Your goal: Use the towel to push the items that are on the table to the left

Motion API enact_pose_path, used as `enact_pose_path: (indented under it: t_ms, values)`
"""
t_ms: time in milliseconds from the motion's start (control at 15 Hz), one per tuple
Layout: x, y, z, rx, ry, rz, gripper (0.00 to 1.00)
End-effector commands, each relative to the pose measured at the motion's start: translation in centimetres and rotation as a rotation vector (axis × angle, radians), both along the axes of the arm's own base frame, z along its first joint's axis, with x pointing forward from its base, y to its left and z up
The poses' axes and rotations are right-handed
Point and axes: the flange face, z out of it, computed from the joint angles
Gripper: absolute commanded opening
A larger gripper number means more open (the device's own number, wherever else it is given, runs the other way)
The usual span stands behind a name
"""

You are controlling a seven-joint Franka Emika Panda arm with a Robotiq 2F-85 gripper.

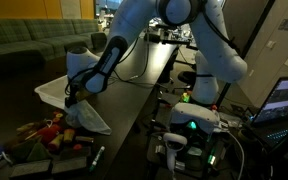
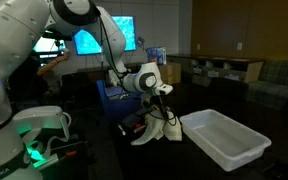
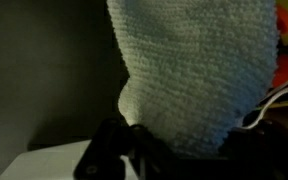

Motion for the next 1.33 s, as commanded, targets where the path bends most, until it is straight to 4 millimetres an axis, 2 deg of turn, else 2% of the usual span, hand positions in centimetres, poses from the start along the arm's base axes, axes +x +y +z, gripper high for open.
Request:
enact_pose_path:
  t_ms: [0,400,600,800,1000,1267]
  values:
    - [-0.6,-3.0,5.7,-0.027,-0.023,0.018,0.0]
    - [3.7,-9.0,13.1,-0.037,-0.106,0.008,0.0]
    - [6.8,-12.5,16.5,-0.015,-0.173,-0.003,0.0]
    - [10.0,-15.0,18.8,0.016,-0.249,-0.039,0.0]
    - [12.7,-16.4,20.7,0.052,-0.328,-0.08,0.0]
    - [15.9,-16.6,20.9,0.069,-0.391,-0.099,0.0]
